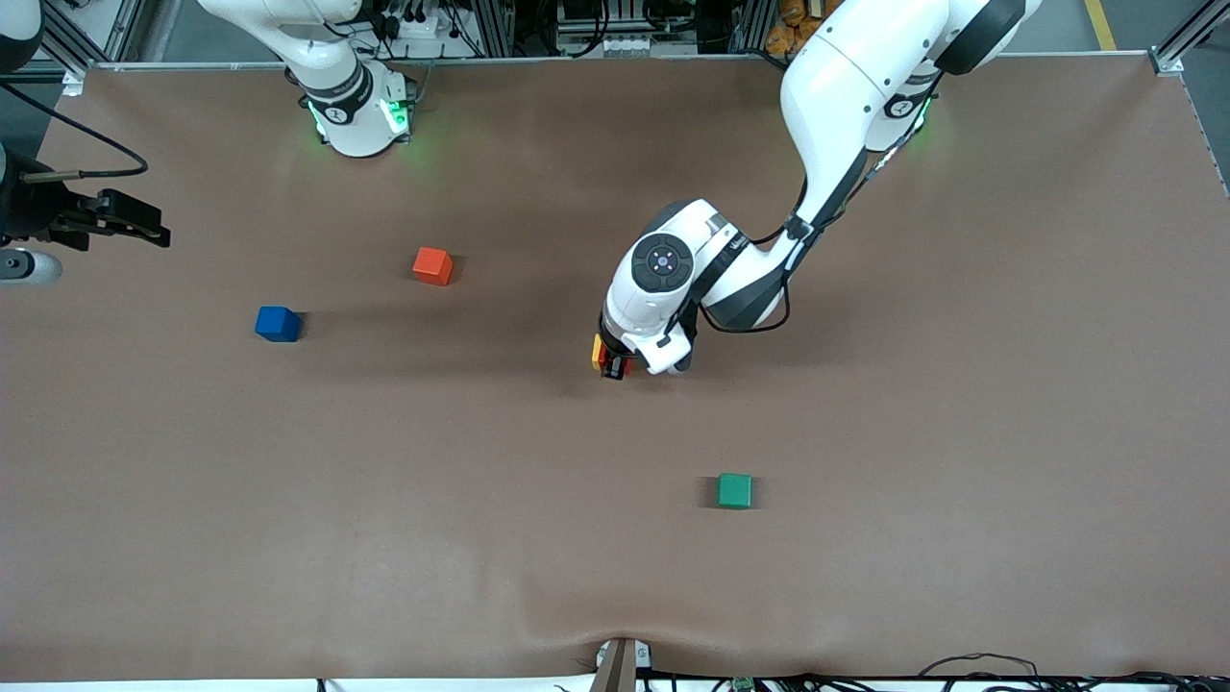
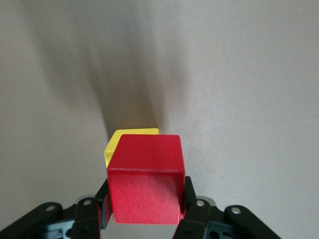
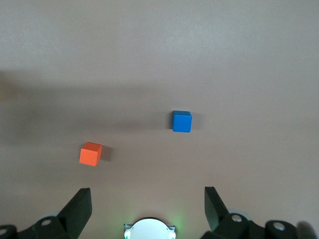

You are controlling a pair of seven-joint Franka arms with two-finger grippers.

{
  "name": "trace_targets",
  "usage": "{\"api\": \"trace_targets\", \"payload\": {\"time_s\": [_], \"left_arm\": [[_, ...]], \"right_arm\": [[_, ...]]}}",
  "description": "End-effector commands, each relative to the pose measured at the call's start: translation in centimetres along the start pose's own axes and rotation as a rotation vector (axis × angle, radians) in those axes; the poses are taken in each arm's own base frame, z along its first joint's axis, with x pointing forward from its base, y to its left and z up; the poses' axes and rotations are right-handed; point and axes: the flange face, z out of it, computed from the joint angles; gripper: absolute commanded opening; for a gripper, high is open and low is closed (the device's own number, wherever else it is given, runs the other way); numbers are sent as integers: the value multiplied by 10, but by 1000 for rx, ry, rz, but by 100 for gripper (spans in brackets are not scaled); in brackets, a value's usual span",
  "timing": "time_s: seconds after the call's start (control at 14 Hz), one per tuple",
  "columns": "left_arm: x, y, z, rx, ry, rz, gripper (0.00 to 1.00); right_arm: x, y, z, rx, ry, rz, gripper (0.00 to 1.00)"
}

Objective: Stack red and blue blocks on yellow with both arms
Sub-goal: 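Lower the red cube onto the yellow cube and open the left gripper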

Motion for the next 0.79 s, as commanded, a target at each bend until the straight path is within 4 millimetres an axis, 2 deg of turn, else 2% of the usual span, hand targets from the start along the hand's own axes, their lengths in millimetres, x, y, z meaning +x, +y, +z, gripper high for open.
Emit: {"api": "trace_targets", "payload": {"time_s": [0.0, 0.72], "left_arm": [[4, -2, -1, -5, 0, -25, 0], [-2, -11, -6, 14, -27, -42, 0]], "right_arm": [[0, 2, -3, 14, -9, 6, 100], [0, 3, -1, 15, -16, 7, 100]]}}
